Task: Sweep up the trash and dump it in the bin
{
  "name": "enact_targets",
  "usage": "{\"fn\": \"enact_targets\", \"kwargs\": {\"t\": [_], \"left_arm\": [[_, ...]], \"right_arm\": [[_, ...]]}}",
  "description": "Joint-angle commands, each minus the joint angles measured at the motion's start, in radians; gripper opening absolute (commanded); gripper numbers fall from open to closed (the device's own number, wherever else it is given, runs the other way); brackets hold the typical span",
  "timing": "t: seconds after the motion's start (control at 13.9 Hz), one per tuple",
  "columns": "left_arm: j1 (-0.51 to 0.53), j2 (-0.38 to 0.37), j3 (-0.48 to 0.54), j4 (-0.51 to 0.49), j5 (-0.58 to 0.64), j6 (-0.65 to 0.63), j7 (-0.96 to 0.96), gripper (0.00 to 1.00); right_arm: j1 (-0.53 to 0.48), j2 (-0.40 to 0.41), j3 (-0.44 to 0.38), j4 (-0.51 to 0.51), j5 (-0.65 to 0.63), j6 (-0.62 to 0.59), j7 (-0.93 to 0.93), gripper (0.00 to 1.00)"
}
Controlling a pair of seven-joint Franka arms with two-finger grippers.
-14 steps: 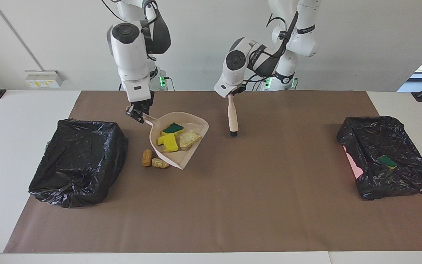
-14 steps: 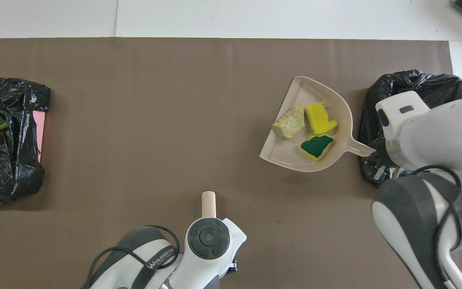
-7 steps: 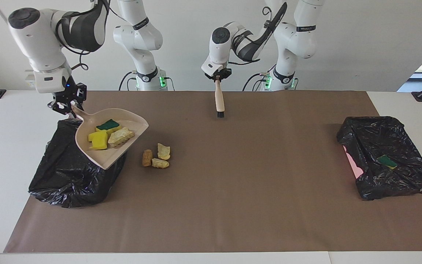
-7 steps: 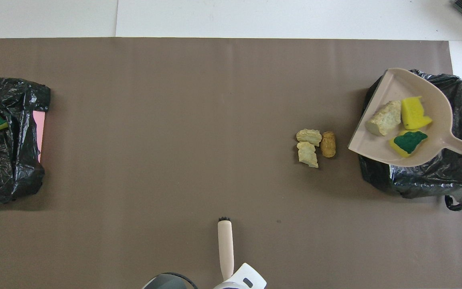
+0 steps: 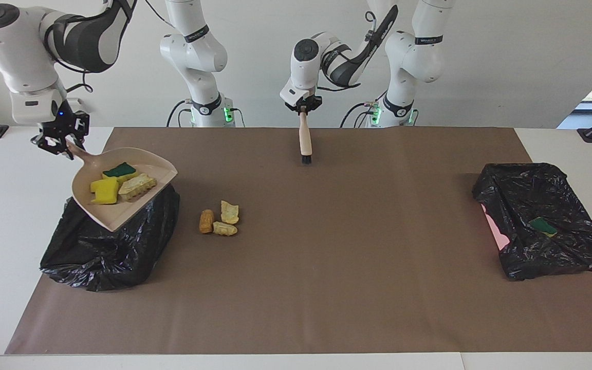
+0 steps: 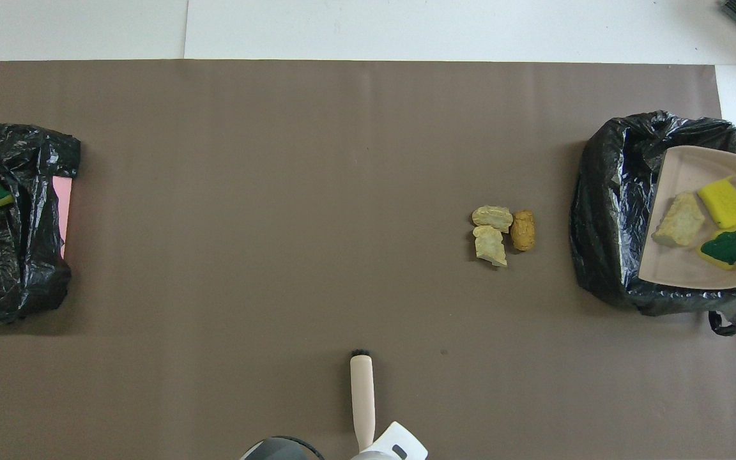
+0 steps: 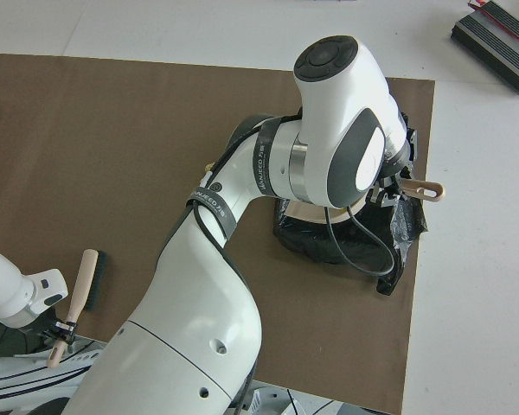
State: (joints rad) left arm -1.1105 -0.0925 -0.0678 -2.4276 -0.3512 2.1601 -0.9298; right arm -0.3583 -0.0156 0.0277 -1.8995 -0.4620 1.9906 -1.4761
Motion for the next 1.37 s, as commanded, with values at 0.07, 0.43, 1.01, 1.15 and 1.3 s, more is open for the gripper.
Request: {"fn": "enact_targets", "kwargs": {"t": [0.07,0.43,1.01,1.15,1.3], "left_arm": [[-0.012,-0.004,0.014,-0.005,-0.014,0.023,-0.003,0.65],[0.147,-0.003,0.019,0.098,-0.012,-0.017,0.000,1.00],[0.553,0.059,0.020,0.569,0.276,-0.233,0.481,1.00],[0.645,0.088,0.020,0.695,0.323,-0.339,0.633,1.00],[0.720,0.092,0.020,0.784,0.350,-0.402,0.728,1.00]], "right_arm": [[0.032,-0.004,0.012,-0.009,-0.164,0.051,-0.101,0.00],[0.079,-0.004,0.015,-0.046,-0.346,0.105,-0.153,0.00],[0.143,-0.023,0.017,-0.061,-0.589,0.086,-0.155,0.00],[0.153,-0.015,0.017,-0.040,-0.606,0.068,-0.155,0.00],[0.189,-0.015,0.017,-0.023,-0.613,0.022,-0.153,0.00]]}}
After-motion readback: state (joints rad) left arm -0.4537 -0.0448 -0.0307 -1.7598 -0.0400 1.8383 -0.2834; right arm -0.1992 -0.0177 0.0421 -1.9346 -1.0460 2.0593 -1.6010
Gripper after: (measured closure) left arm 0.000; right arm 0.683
